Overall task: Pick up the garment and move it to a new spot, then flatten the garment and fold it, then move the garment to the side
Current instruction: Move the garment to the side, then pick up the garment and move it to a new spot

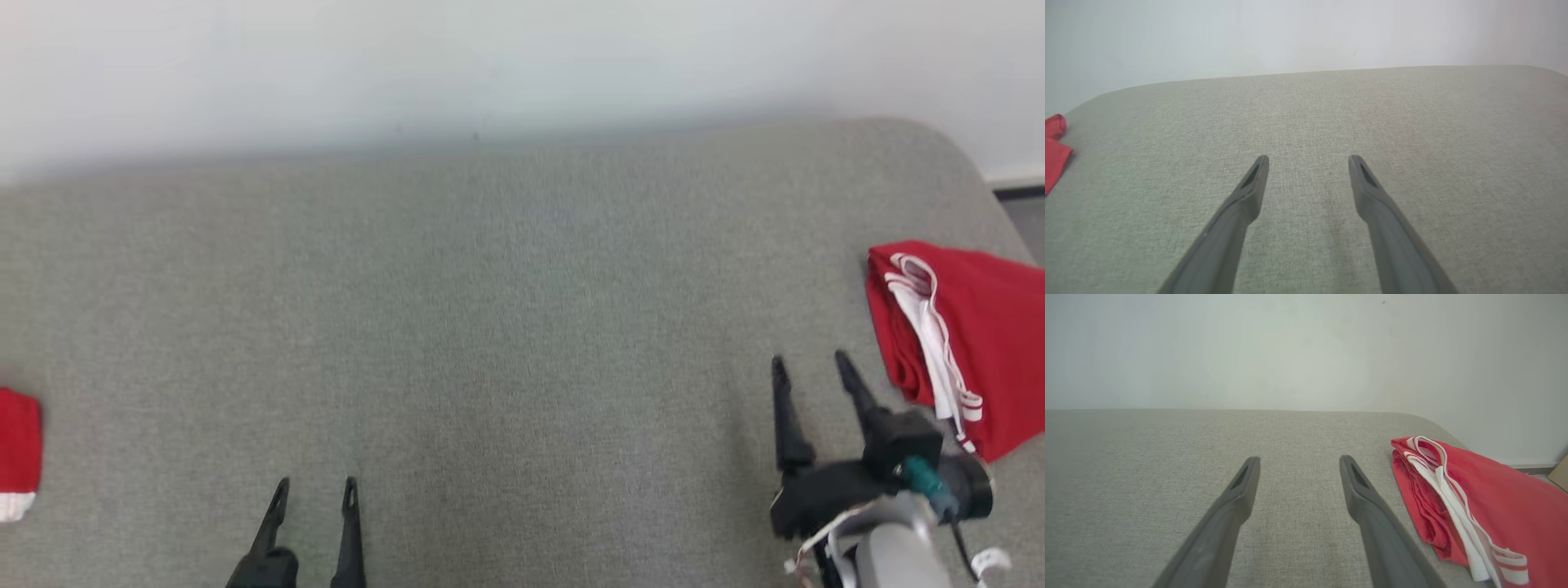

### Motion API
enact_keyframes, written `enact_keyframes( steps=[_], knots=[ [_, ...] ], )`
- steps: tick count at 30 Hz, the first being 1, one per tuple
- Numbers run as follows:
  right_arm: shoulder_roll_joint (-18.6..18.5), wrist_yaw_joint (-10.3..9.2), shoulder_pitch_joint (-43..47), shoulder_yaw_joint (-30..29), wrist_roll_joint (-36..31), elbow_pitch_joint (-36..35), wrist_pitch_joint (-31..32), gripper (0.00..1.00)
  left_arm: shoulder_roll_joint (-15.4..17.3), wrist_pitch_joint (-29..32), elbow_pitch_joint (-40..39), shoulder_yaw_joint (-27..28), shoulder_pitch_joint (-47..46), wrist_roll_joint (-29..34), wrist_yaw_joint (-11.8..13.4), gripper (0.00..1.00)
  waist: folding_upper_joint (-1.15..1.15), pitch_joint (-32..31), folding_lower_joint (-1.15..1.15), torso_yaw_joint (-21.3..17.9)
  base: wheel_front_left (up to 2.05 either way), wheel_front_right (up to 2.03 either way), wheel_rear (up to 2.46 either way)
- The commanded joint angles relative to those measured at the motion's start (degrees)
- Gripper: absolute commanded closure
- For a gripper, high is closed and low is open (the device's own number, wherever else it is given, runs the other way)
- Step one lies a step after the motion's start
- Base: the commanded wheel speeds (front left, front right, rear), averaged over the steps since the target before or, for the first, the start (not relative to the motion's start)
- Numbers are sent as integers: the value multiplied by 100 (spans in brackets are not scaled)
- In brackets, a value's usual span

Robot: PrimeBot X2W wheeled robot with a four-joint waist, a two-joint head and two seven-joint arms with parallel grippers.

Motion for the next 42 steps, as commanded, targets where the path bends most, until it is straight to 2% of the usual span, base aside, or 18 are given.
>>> enact_keyframes(
  steps=[1, 11, 22, 42],
  knots=[
    [41, -17, 77, 31, 34, -17, 3, 0, -15, -17, -2, 22, 87, -18, -23, 0, 1, -273, 1, 65, 0, 0, 0],
    [82, -16, 715, 540, 585, -184, 3, 0, -47, -17, -8, 338, 406, -39, -66, 0, 1, -637, 1, 128, 0, 0, 0],
    [82, -17, 1074, 798, 1106, -287, 2, 0, -59, -17, -33, 579, 650, -51, -100, 0, 1, -893, 1, 195, 0, 0, 0],
    [80, -16, 1177, 922, 1126, -289, 2, 0, -60, -17, -87, 686, 794, -266, -153, 0, 1, -966, 1, 254, 0, 0, 0]
  ],
)
